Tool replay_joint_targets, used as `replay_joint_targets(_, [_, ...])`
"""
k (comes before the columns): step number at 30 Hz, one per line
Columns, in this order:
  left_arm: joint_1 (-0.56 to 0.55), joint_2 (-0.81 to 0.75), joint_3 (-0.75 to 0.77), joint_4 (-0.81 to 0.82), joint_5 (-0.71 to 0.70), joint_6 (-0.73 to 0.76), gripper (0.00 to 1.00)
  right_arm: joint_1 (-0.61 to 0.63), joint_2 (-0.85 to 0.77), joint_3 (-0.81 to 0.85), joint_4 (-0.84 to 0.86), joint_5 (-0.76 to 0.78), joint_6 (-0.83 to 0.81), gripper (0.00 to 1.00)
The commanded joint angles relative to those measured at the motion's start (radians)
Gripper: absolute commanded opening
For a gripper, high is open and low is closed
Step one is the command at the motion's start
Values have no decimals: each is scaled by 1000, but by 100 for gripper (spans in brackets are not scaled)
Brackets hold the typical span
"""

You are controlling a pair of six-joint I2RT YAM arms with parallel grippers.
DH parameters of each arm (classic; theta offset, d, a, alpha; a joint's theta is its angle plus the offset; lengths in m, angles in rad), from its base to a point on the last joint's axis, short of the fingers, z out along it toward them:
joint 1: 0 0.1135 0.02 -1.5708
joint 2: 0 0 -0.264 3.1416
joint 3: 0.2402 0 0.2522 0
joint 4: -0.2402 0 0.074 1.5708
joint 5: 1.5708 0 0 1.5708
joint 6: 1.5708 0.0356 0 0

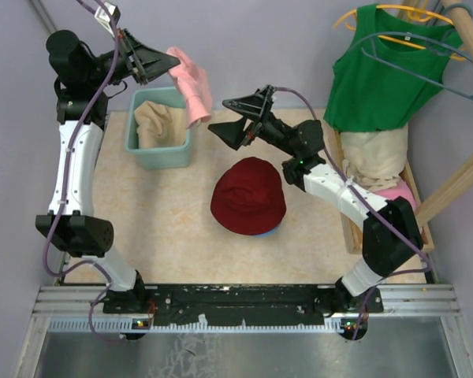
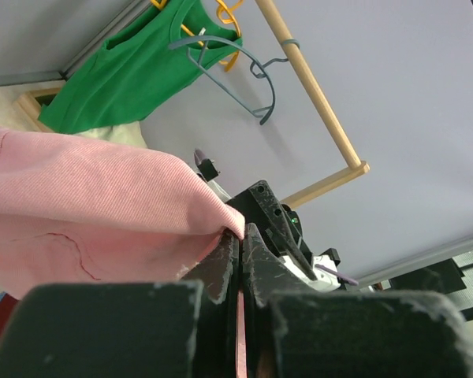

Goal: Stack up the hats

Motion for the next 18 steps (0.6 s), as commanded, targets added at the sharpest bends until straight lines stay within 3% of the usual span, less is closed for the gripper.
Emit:
replay_joint_targets(1, [-6,-31,-22,65,15,-6,0,48,20,81,60,67,51,82])
replay_joint_targets(9, [-7,-45,-52,104,26,-32,0,69,47,92,38,91,35,81])
replay_joint_targets(18, [-13,-84,-117,200,45,-106,0,74,87,101,4,151,-4,71])
